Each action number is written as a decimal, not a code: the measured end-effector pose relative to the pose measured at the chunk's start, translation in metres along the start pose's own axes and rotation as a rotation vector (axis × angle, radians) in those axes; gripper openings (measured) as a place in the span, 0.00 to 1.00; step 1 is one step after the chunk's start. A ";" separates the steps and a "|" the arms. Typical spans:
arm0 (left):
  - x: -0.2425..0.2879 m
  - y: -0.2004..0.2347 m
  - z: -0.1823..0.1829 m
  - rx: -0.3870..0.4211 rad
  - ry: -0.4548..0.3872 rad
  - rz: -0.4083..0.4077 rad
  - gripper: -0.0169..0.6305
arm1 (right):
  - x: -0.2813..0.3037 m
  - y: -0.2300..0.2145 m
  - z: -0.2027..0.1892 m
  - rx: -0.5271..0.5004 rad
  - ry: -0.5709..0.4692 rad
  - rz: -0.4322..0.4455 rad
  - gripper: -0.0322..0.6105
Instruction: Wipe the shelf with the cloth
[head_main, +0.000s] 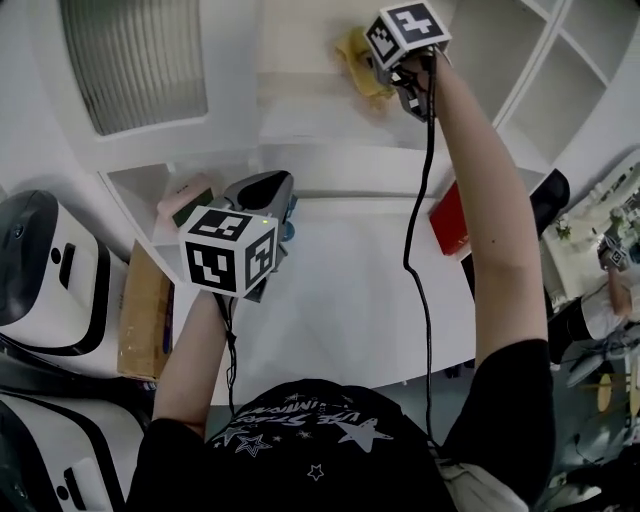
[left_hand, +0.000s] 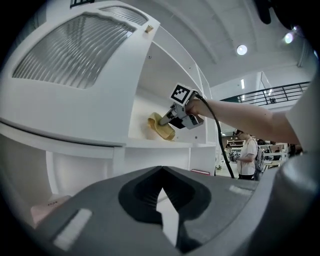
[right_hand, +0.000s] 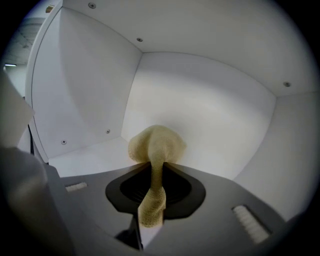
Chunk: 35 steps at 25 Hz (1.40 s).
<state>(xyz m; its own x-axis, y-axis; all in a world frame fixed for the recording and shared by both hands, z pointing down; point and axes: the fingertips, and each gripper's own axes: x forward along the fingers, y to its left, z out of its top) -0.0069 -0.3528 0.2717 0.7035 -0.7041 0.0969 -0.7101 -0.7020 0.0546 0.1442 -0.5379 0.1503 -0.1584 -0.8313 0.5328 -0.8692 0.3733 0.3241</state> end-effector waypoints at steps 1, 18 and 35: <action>0.002 -0.004 0.000 0.004 0.000 -0.014 0.03 | -0.007 -0.010 -0.008 0.003 0.019 -0.032 0.18; 0.007 -0.027 -0.011 -0.013 0.020 -0.098 0.03 | -0.024 -0.099 -0.115 -0.075 0.444 -0.439 0.18; 0.000 -0.017 -0.022 -0.031 0.028 -0.089 0.03 | -0.003 -0.043 -0.111 -0.011 0.396 -0.240 0.18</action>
<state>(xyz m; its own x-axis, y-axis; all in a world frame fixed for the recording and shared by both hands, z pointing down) 0.0043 -0.3384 0.2926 0.7631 -0.6353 0.1184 -0.6456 -0.7578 0.0946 0.2340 -0.5057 0.2221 0.2402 -0.6742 0.6984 -0.8538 0.1956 0.4825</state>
